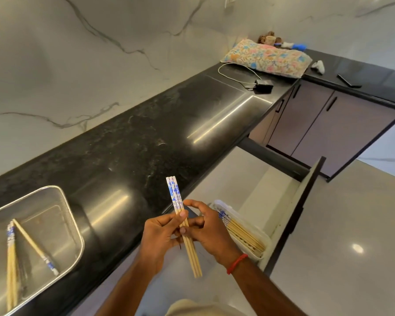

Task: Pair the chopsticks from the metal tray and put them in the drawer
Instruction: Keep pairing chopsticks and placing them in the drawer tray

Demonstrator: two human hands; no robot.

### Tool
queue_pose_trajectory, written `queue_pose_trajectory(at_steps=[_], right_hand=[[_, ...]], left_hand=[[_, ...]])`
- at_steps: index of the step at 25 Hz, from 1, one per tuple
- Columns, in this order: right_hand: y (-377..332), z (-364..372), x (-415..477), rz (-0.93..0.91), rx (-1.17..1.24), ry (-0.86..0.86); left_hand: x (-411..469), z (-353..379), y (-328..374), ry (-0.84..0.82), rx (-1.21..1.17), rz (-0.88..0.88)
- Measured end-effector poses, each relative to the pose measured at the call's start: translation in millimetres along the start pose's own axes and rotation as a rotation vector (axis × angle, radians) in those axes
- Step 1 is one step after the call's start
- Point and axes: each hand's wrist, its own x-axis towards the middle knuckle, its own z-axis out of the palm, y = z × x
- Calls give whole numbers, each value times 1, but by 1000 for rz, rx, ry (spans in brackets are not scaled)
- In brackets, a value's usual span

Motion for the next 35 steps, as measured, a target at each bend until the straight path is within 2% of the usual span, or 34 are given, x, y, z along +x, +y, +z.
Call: queue_pose_trajectory(at_steps=[3, 9, 19, 22, 24, 30, 35], right_hand=[[1, -25, 3, 13, 9, 0], [3, -70, 16, 60, 220, 54], [31, -134, 47, 68, 211, 144], [61, -148, 58, 102, -4, 250], [89, -153, 62, 148, -176, 257], [151, -160, 71, 189, -536, 122], [174, -160, 75, 252, -773, 12]], left_hand=[[3, 19, -3, 19, 4, -24], [16, 43, -8, 80, 43, -101], [33, 68, -17, 132, 18, -118], [35, 70, -22, 144, 1, -124], [33, 69, -27, 170, 5, -136], [23, 62, -42, 231, 39, -166], [18, 56, -47, 272, 66, -182]])
